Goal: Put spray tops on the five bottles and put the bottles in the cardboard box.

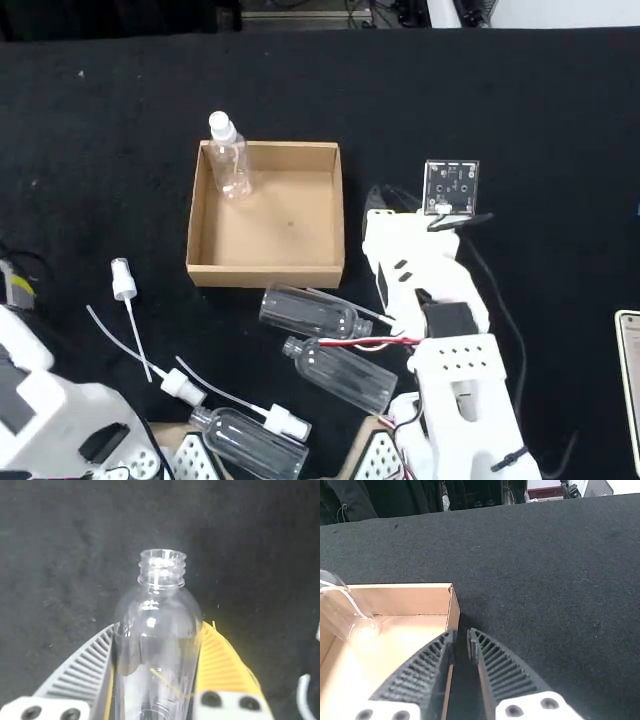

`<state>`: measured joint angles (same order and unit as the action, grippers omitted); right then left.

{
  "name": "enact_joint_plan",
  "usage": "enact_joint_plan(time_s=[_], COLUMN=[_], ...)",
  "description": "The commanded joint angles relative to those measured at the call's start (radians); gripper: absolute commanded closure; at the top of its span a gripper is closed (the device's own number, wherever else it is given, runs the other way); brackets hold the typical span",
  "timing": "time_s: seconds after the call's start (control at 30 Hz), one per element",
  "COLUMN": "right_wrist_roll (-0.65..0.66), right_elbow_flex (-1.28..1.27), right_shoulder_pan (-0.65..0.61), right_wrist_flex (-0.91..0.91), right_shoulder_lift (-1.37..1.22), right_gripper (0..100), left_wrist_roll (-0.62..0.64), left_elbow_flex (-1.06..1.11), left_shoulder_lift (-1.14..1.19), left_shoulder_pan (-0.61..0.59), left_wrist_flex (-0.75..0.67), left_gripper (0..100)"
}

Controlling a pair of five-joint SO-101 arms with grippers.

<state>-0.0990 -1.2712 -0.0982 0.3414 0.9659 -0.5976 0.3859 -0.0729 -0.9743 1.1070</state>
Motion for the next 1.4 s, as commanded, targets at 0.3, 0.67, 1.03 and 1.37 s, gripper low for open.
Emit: enact_joint_plan(time_s=[0.3, 0.67, 1.03, 1.37], right_wrist_roll=[-0.003, 0.058, 0.157, 0.157], right_elbow_flex=[0.163, 0.254, 0.378, 0.384], right_shoulder_pan=[-0.020, -0.080, -0.321, -0.680], right_wrist_flex=[0.262, 0.416, 0.562, 0.451], right_shoulder_lift=[0.166, 0.255, 0.254, -0.010], right_gripper=[98.4, 98.7, 98.7, 98.7], left_wrist_roll=[0.600, 0.783, 0.718, 0.667], left_elbow_flex=[0.189, 0.274, 0.133, -0.105], left_shoulder_lift=[-0.362, -0.394, -0.344, -0.132], left_shoulder_pan=[0.220, 0.280, -0.001, -0.205], left_wrist_flex=[-0.265, -0.304, -0.342, -0.341], left_gripper=[96, 96, 97, 97])
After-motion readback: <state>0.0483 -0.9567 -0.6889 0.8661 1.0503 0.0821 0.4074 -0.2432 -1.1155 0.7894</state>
